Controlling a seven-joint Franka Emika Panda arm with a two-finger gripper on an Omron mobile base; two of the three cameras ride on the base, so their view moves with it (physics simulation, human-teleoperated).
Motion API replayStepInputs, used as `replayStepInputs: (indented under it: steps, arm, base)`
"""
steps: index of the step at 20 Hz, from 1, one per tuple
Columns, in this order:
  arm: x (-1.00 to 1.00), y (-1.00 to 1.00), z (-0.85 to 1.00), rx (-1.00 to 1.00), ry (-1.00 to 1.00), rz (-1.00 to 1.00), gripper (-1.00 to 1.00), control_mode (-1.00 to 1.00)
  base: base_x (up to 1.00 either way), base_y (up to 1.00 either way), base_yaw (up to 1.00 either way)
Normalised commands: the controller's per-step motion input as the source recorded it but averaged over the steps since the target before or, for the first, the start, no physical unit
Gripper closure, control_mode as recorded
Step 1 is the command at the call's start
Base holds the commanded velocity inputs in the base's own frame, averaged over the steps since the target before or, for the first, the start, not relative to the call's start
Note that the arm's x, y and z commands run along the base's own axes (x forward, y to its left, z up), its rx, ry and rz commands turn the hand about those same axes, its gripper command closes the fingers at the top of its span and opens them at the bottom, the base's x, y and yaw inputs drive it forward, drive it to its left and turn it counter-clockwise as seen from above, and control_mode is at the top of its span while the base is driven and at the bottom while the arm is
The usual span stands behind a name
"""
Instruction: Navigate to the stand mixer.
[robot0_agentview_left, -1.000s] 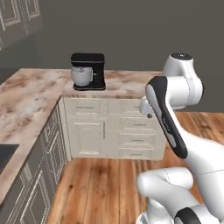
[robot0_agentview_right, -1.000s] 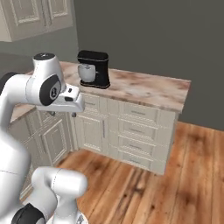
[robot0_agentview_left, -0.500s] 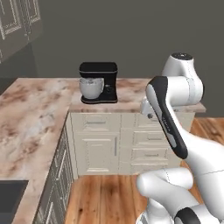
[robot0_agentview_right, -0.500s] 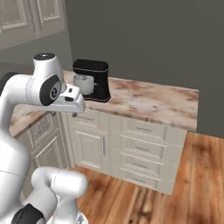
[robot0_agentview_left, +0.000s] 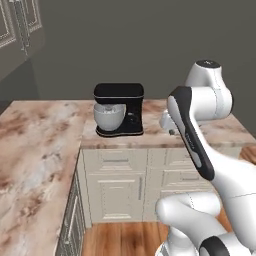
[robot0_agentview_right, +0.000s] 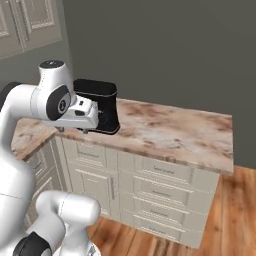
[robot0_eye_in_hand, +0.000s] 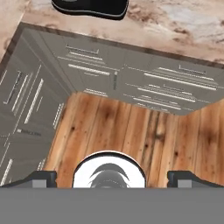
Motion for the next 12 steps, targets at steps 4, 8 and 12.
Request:
replayStepInputs:
  steps: [4, 8, 12]
  arm:
    - [0.00, 0.00, 0.00, 0.00, 0.00, 0.00, -1.00, 1.00]
    - [0.00, 0.00, 0.00, 0.00, 0.00, 0.00, -1.00, 1.00]
    - [0.00, 0.00, 0.00, 0.00, 0.00, 0.00, -1.00, 1.00]
  base:
    - [0.55, 0.19, 0.00]
    - [0.54, 0.27, 0.00]
    - [0.59, 0.30, 0.00]
